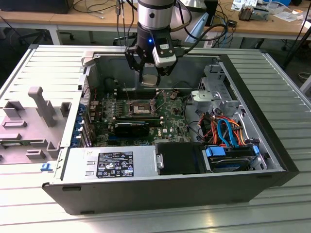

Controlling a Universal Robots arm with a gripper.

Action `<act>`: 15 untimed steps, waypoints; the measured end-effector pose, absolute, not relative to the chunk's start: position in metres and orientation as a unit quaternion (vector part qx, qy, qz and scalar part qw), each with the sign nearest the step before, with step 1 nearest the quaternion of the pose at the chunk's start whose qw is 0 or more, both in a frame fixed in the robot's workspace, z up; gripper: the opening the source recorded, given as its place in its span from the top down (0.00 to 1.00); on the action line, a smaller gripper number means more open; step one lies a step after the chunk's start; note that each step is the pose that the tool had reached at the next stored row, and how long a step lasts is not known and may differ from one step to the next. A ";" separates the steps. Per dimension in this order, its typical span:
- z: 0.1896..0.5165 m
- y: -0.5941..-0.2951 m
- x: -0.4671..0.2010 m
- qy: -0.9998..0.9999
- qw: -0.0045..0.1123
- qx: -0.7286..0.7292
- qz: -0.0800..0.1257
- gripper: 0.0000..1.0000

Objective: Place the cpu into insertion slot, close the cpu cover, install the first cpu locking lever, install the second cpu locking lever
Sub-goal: 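Place the cpu into insertion slot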

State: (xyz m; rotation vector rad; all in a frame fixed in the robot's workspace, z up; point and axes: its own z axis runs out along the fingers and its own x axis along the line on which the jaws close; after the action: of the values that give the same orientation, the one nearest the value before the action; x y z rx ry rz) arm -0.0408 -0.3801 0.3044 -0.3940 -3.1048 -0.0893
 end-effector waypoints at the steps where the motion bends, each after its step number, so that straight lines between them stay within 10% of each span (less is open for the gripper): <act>1: 0.304 -0.380 -0.041 -0.992 0.005 -0.126 -0.029 0.46; 15: 0.303 -0.380 -0.041 -0.991 0.005 -0.129 -0.028 0.46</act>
State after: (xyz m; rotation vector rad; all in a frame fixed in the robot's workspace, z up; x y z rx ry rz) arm -0.0408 -0.3802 0.3032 -0.4045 -3.1037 -0.0892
